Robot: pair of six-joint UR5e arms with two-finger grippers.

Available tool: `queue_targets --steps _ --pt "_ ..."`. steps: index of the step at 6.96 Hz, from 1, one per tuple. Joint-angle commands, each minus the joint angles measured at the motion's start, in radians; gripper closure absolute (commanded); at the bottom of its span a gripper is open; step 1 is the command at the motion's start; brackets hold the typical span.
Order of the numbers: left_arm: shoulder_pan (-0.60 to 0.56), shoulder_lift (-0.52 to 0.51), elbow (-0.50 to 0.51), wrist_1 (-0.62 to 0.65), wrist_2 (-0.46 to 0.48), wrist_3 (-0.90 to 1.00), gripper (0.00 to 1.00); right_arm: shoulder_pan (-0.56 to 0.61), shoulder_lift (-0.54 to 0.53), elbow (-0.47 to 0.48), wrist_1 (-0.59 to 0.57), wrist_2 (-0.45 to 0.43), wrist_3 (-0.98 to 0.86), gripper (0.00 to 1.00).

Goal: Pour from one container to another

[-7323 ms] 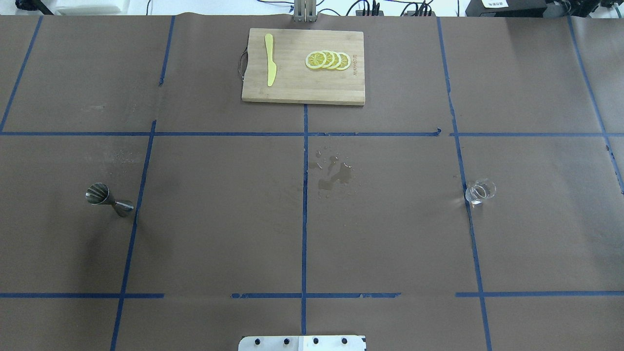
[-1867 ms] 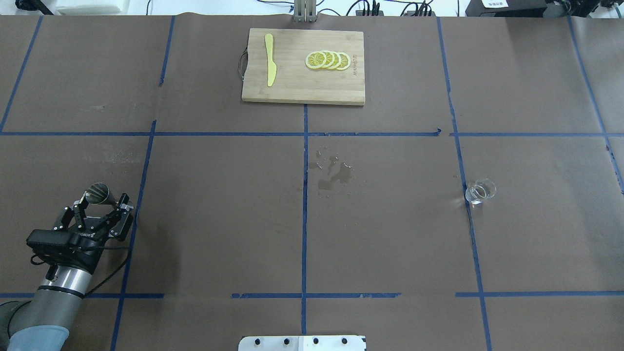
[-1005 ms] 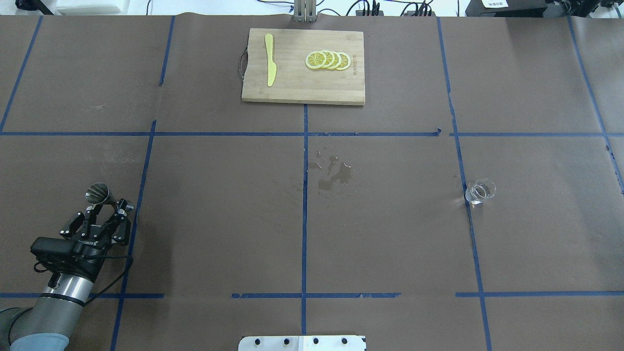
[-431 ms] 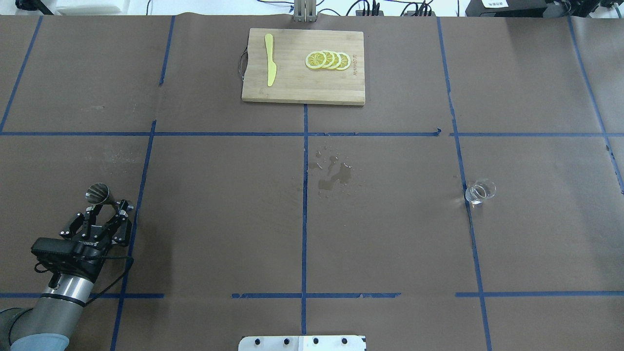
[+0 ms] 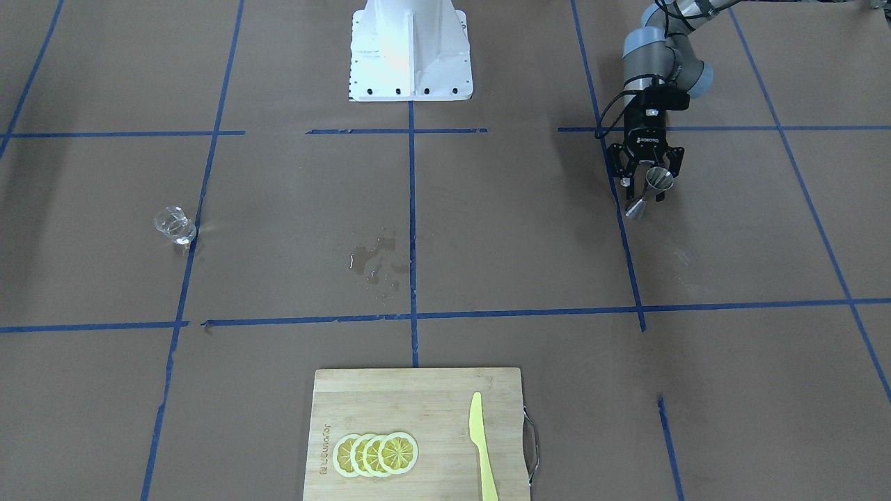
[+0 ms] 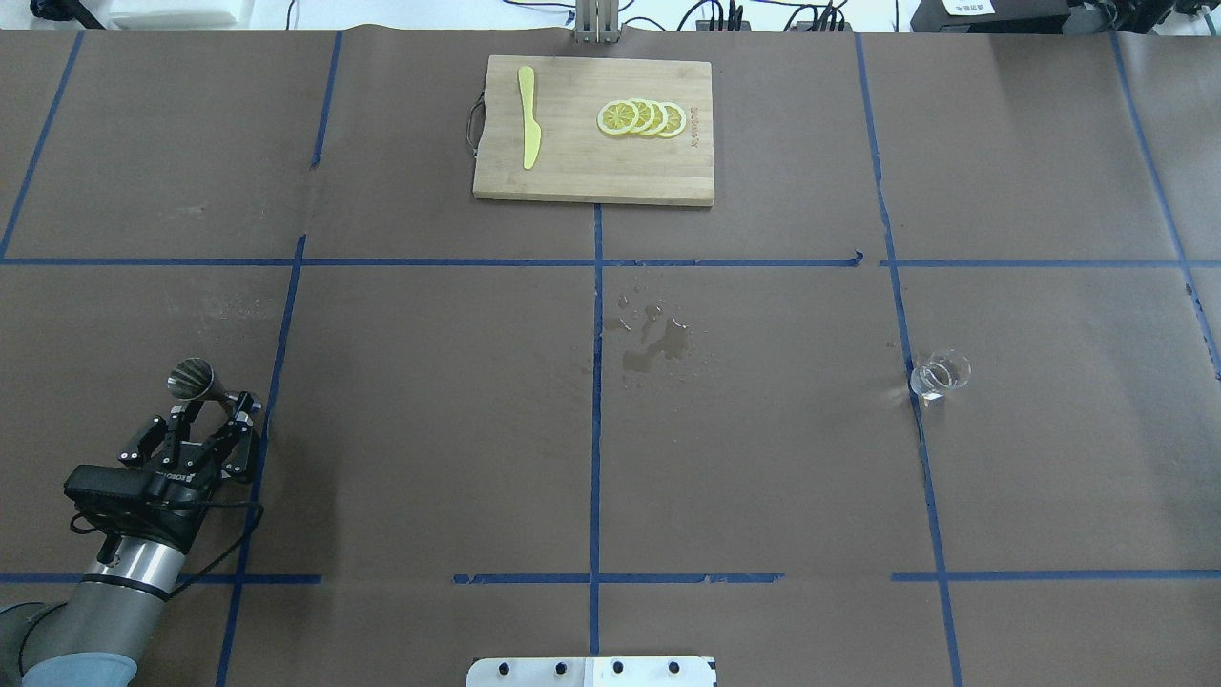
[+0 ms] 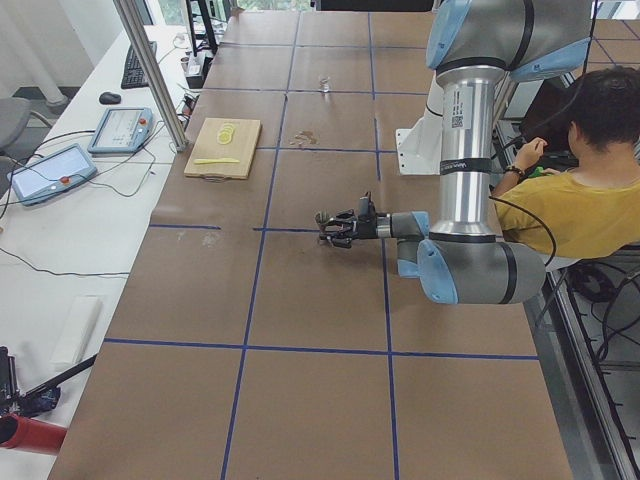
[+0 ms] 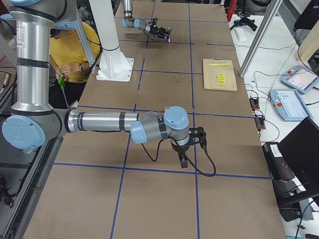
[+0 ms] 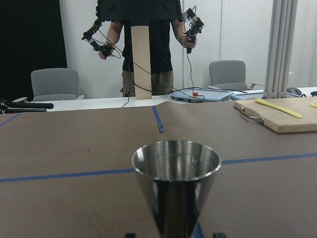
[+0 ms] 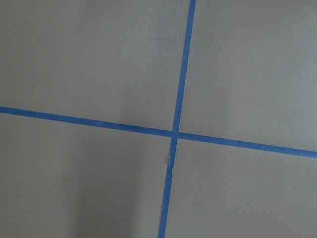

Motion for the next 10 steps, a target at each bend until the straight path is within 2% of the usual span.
queue_targets --steps 1,9,10 --pt "0.0 -0.002 0.0 -0.011 -0.005 0.001 0.39 0.0 0.001 0.0 0.001 0.0 0.0 0.0" --pt "-0.018 0.005 0.0 -0.053 -0.03 0.001 0.39 0.0 0.003 0.002 0.0 0.0 0.0 0.0" --pt "-0.018 0.005 0.0 -0.053 -0.03 0.003 0.44 0.0 0.003 0.002 0.0 0.0 0.0 0.0"
